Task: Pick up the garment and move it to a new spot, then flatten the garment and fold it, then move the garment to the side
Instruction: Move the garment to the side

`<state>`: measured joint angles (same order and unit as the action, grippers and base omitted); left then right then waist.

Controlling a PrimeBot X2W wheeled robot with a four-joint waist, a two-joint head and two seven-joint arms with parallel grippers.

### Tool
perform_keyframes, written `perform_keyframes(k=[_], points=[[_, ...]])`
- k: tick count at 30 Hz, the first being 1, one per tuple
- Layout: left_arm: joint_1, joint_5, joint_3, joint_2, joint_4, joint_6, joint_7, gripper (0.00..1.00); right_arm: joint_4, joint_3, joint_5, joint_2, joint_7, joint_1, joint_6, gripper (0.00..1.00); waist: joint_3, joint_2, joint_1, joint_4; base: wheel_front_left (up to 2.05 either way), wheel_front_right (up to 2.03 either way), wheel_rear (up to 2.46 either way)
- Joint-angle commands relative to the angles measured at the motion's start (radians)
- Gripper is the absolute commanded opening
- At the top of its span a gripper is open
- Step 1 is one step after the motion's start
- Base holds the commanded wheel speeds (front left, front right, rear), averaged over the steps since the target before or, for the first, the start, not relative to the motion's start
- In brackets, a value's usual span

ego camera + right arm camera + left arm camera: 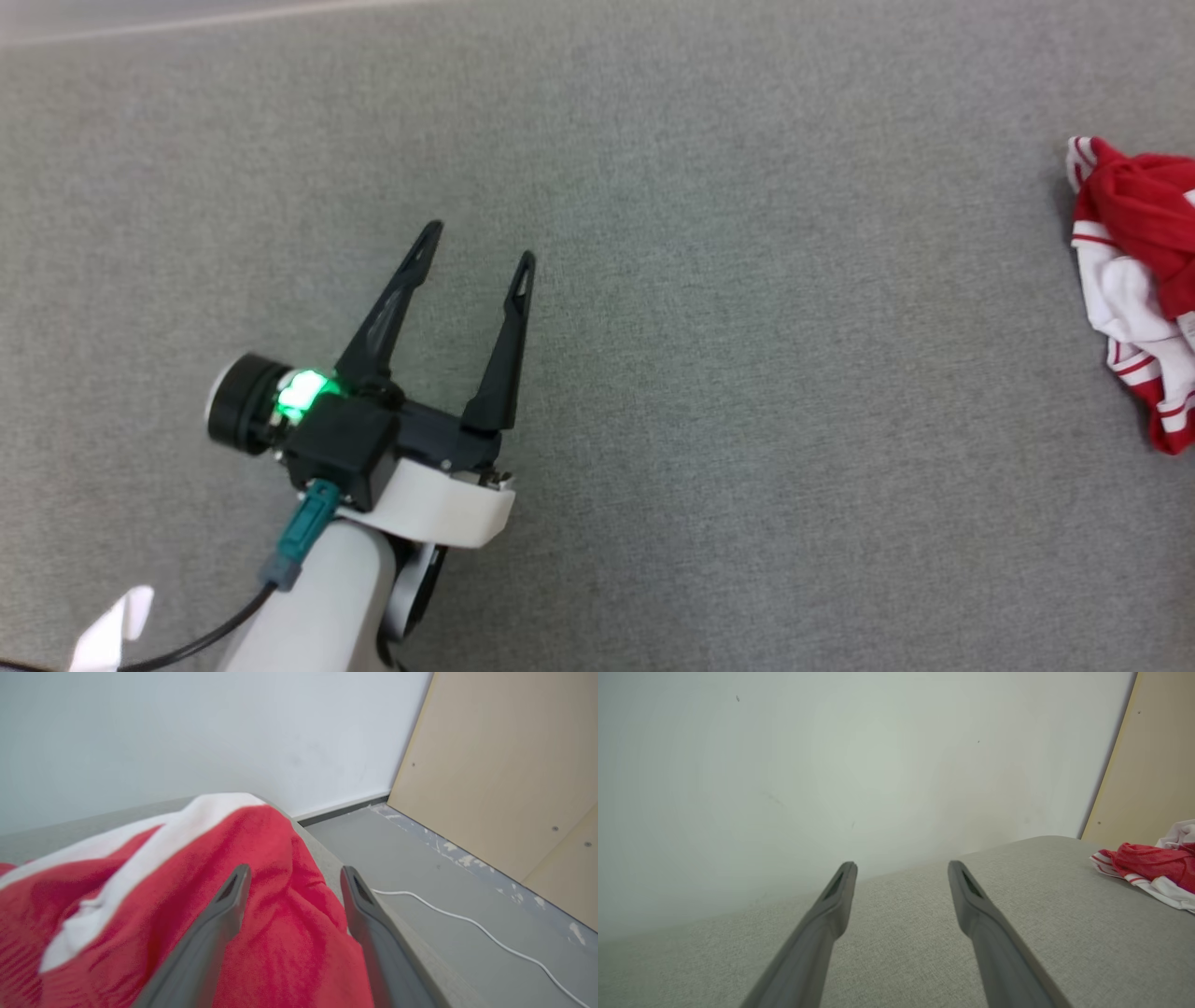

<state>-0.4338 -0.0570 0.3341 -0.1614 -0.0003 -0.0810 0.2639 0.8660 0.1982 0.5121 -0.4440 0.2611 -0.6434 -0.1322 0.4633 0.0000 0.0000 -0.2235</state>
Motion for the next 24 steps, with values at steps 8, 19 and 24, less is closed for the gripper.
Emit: perform_keyframes(k=[8,19,24], points=[[0.095,-0.029,-0.038,-0.018,-0.001,-0.036,0.0,1.0,-0.395,0.095,-0.155,0.22,0.004,0.252,0.003,1.0,-0.102,0.0,0.0,0.024,0.0,0.0,0.0],[0.224,-0.07,-0.126,-0.044,0.005,-0.093,0.0,1.0,-0.766,0.004,-0.251,0.374,-0.1,0.471,0.003,1.0,-0.205,0.0,0.0,0.124,0.0,0.0,0.0],[0.281,-0.09,-0.171,-0.05,0.012,-0.114,0.0,1.0,-0.869,-0.031,-0.257,0.388,-0.162,0.526,0.003,1.0,-0.243,0.0,0.0,0.177,0.0,0.0,0.0]])
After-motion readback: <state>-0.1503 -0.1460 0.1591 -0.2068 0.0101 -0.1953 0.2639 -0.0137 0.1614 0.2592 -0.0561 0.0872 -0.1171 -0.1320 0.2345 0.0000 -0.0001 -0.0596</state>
